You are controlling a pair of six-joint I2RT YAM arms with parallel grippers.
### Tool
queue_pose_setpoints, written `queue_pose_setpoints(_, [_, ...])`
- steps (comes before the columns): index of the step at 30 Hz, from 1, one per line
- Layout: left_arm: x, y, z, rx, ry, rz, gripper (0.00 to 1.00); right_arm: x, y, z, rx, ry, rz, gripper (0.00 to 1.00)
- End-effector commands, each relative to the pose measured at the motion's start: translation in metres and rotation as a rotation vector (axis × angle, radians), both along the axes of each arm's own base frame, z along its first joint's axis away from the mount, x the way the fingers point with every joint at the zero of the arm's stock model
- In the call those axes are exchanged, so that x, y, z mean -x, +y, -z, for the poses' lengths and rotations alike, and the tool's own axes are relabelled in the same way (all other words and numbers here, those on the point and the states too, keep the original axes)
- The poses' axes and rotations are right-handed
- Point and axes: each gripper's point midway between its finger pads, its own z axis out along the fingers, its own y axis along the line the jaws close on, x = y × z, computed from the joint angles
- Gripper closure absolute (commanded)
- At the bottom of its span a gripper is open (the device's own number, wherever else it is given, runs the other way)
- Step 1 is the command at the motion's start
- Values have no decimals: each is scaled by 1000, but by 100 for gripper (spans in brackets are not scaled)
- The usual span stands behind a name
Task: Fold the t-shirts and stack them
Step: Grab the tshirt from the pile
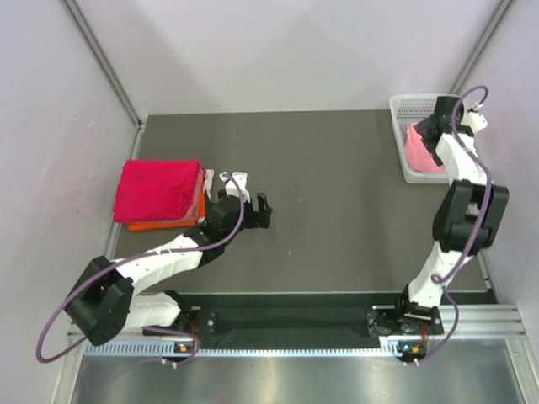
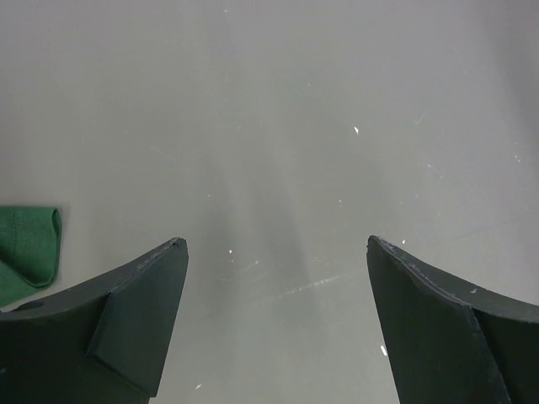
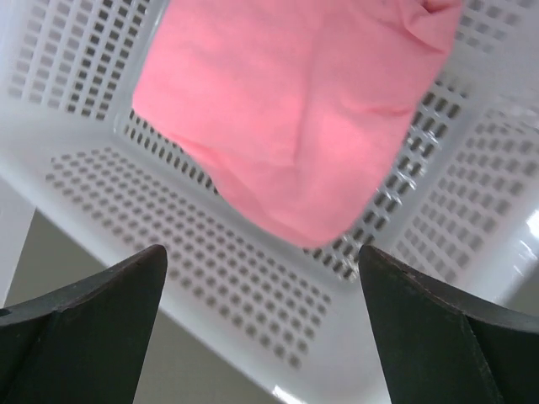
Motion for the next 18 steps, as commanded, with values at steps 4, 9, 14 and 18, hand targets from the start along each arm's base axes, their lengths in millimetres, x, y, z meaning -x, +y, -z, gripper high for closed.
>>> queue_pose_setpoints(4, [-11, -3, -19, 30, -38, -27, 8, -53, -29, 23, -31, 17, 73, 2])
queue_pose_setpoints(9, [-10, -1, -18, 25, -39, -37, 7, -72, -36, 70, -58, 89, 79, 2])
queue_pose_setpoints(14, [-11, -1, -17, 26, -34, -41, 7, -75, -42, 101, -65, 128, 105, 8])
queue_pose_setpoints(18, [-12, -1, -15, 19, -25, -47, 7, -77, -40, 117, -110, 138, 99, 60])
